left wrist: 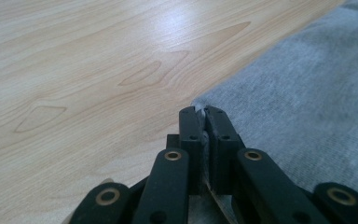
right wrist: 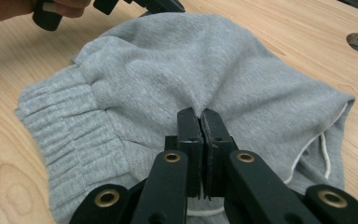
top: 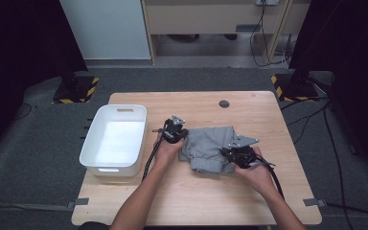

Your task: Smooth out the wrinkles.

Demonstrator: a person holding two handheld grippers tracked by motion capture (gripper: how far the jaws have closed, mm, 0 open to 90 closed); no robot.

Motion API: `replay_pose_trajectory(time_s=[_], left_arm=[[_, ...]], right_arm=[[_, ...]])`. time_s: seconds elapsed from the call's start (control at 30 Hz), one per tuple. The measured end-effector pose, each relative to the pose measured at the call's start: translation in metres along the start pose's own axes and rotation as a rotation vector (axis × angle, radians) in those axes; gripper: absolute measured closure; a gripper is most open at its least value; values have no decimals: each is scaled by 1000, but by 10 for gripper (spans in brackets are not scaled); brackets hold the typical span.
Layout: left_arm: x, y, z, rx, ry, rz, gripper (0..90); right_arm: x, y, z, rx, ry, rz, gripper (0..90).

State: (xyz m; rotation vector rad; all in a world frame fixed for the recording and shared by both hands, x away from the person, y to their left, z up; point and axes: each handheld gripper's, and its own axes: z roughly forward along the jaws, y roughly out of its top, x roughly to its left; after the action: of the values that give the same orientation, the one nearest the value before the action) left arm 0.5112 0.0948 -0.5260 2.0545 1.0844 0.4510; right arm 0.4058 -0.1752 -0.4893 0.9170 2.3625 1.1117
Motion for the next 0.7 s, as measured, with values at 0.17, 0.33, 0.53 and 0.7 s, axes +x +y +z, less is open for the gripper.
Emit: replay_pose_trajectory(time_s=[0.17,0.33,0.53,0.7], left_arm=[[0,5,-1,-1,6,9,860],[2,6,1,12,10,9,860],[0,6,3,17,15,19,860],[3,6,3,18,13,12,860]], right_arm=[[0,-6,-6,7,10,-6,887],[-2,-13,-12,15,13,-4,888],[-4,-16,-14,12,13,-5,888],[-4,-14,-18,12,18,-8,889]])
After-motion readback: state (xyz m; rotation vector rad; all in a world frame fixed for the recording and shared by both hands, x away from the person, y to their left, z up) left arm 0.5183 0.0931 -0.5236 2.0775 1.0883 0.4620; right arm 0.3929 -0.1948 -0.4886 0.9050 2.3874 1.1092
